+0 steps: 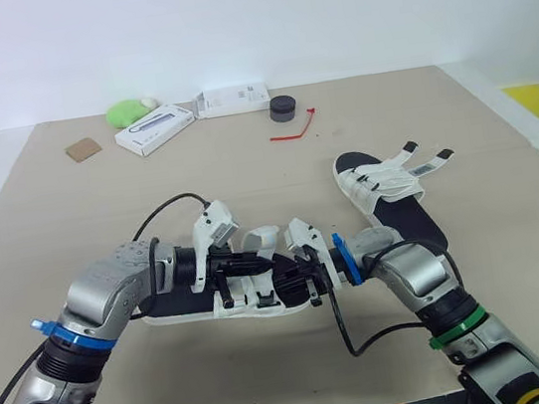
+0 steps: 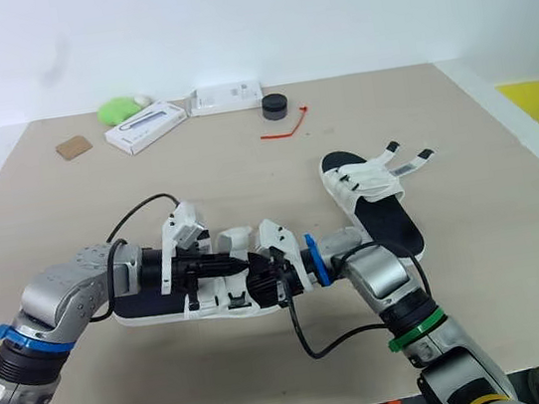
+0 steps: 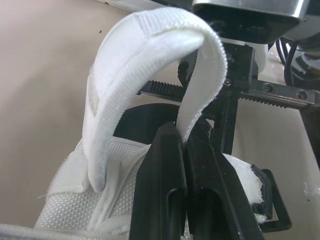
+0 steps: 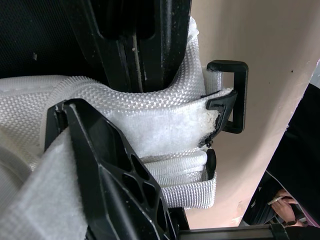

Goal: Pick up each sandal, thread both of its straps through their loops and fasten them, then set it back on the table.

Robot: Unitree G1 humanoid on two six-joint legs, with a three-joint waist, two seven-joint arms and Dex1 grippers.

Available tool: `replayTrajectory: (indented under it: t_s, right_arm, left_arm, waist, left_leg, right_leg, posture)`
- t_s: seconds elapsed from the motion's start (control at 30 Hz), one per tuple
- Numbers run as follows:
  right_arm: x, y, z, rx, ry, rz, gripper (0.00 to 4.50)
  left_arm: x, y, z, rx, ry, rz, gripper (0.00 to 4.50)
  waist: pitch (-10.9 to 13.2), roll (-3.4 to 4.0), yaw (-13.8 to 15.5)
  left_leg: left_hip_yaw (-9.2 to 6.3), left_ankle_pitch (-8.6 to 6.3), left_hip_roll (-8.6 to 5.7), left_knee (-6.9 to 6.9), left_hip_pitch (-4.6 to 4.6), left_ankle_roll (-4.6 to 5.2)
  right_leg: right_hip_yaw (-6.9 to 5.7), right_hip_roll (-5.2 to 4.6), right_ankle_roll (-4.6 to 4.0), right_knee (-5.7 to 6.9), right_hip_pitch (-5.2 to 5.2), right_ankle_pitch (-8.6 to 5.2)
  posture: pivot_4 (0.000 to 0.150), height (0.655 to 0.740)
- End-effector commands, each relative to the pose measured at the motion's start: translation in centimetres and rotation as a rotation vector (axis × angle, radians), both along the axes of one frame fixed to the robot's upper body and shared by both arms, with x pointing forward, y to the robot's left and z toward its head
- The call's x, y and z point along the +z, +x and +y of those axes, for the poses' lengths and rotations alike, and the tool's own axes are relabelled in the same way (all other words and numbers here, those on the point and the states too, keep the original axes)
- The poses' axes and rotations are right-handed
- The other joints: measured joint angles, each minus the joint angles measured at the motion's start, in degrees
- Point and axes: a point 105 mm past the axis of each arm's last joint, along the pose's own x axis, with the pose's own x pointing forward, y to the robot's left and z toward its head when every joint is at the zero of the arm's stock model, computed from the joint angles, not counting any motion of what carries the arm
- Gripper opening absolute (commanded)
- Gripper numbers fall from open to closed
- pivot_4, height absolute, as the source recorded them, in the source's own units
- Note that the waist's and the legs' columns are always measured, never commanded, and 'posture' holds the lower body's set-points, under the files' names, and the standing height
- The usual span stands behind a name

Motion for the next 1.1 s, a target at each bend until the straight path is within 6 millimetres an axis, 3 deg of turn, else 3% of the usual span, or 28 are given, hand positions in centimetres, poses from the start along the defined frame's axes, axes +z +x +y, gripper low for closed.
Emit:
replayTrajectory:
  t_s: [0.03, 0.2, 0.4, 0.63, 0.87, 1.1]
  right_arm:
    - [-3.6, -0.4, -0.5, -0.055, -0.095, 0.106, 0.0]
    - [-3.6, -0.3, -0.5, -0.055, -0.094, 0.104, 0.0]
    - [-3.6, -0.2, -0.6, -0.059, -0.094, 0.103, 0.0]
    - [-3.5, -0.2, -0.6, -0.06, -0.091, 0.104, 0.0]
    - [-3.5, -0.2, -0.6, -0.064, -0.091, 0.105, 0.0]
    - [-3.6, -0.2, -0.8, -0.071, -0.093, 0.109, 0.0]
  left_arm:
    - [0.6, -0.9, -0.4, -0.065, 0.019, -0.079, 0.06]
    - [1.1, -1.7, -0.8, -0.113, -0.003, -0.128, 0.06]
    - [1.1, -2.2, -0.9, -0.103, -0.04, -0.063, 0.06]
    - [0.9, -1.5, -0.6, -0.113, 0.013, -0.165, 0.06]
    - [5.0, 1.1, -1.2, 0.048, -0.264, 0.126, 0.06]
    - [3.9, 0.6, -0.3, 0.075, -0.225, 0.233, 0.06]
  waist:
    - [0.0, -0.01, 0.0]
    - [0.0, -0.01, -0.1]
    - [0.0, -0.02, -0.1]
    - [0.1, -0.01, -0.1]
    - [0.2, -0.17, -0.2]
    - [0.2, -0.12, -0.4]
  left_leg:
    - [0.0, 0.0, 0.01, 0.0, 0.0, 0.0]
    - [0.0, 0.0, 0.02, -0.01, -0.01, 0.01]
    - [0.01, -0.01, 0.02, 0.0, -0.02, 0.02]
    - [0.01, -0.01, 0.02, 0.0, -0.02, 0.02]
    - [-0.01, 0.02, 0.02, 0.13, -0.11, 0.08]
    - [-0.02, 0.01, 0.02, 0.1, -0.11, 0.1]
  right_leg:
    - [0.0, 0.01, 0.0, 0.0, -0.01, 0.0]
    - [0.01, 0.03, 0.0, 0.0, -0.01, 0.0]
    - [0.02, 0.03, 0.0, 0.0, -0.01, 0.0]
    - [0.02, 0.04, 0.01, 0.01, -0.01, 0.01]
    - [0.01, 0.05, 0.13, 0.02, -0.01, 0.09]
    - [0.03, 0.07, 0.13, 0.02, 0.01, 0.1]
  posture:
    - [0.15, 0.74]
    - [0.15, 0.74]
    - [0.15, 0.74]
    - [0.15, 0.74]
    - [0.15, 0.74]
    - [0.15, 0.74]
